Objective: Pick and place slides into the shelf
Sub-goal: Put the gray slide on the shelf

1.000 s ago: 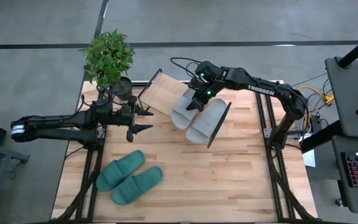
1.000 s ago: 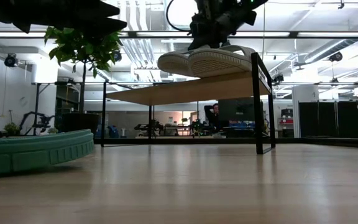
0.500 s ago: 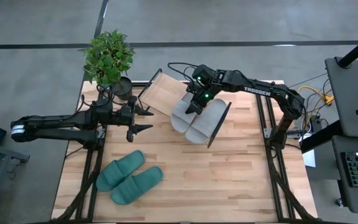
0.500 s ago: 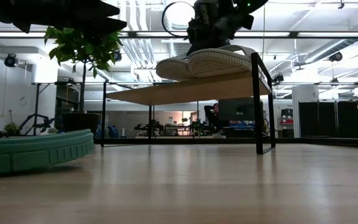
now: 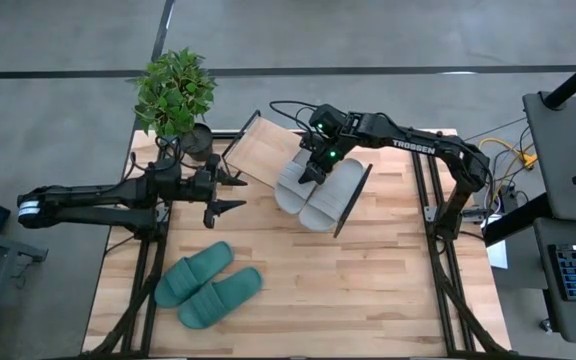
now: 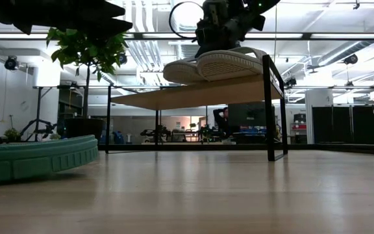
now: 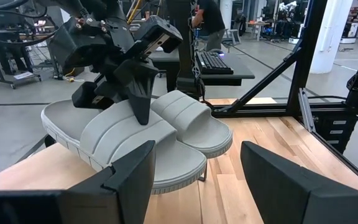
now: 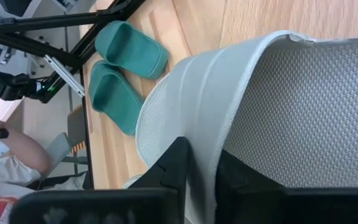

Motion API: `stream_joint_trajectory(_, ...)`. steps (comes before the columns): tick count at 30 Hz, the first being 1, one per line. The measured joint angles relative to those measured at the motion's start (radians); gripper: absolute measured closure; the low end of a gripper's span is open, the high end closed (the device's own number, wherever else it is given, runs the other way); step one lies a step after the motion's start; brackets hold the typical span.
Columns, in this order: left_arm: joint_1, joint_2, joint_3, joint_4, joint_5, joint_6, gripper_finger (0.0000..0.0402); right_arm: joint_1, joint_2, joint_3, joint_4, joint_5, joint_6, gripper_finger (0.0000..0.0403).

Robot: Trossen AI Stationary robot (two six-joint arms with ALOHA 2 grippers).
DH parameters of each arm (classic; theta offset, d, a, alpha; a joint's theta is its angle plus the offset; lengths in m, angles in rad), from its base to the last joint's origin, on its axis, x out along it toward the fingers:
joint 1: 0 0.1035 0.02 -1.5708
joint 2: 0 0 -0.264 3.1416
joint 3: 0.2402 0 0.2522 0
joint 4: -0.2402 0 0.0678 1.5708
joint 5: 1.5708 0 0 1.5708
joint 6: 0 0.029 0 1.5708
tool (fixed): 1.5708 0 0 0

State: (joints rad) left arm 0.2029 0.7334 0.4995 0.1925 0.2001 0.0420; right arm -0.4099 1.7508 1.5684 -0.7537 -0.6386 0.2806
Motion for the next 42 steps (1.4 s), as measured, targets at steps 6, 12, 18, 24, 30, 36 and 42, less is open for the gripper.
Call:
stream_joint_trajectory(6,0.000,0.000,0.000,0.000,0.000,0.000,0.0180,0.000,-0.001,0.000,-0.025,0.009,-0.001,0.0326)
stream_joint_trajectory(12,0.000,0.000,0.000,0.000,0.000,0.000,0.0180,0.000,-0.002,0.000,-0.058,0.015,-0.013,0.0283)
stream_joint_trajectory(18,0.000,0.000,0.000,0.000,0.000,0.000,0.0180,0.000,-0.003,0.029,-0.130,0.104,-0.092,0.0255)
stream_joint_trajectory(24,0.000,0.000,0.000,0.000,0.000,0.000,0.0180,0.000,-0.003,0.072,-0.173,0.152,-0.141,0.0242)
stream_joint_trajectory(30,0.000,0.000,0.000,0.000,0.000,0.000,0.0180,0.000,-0.003,0.140,-0.238,0.245,-0.192,0.0242)
stream_joint_trajectory(36,0.000,0.000,0.000,0.000,0.000,0.000,0.0180,0.003,-0.006,0.208,-0.293,0.310,-0.245,0.0244)
stream_joint_trajectory(42,0.000,0.000,0.000,0.000,0.000,0.000,0.0180,0.036,-0.020,0.233,-0.314,0.310,-0.269,0.0258)
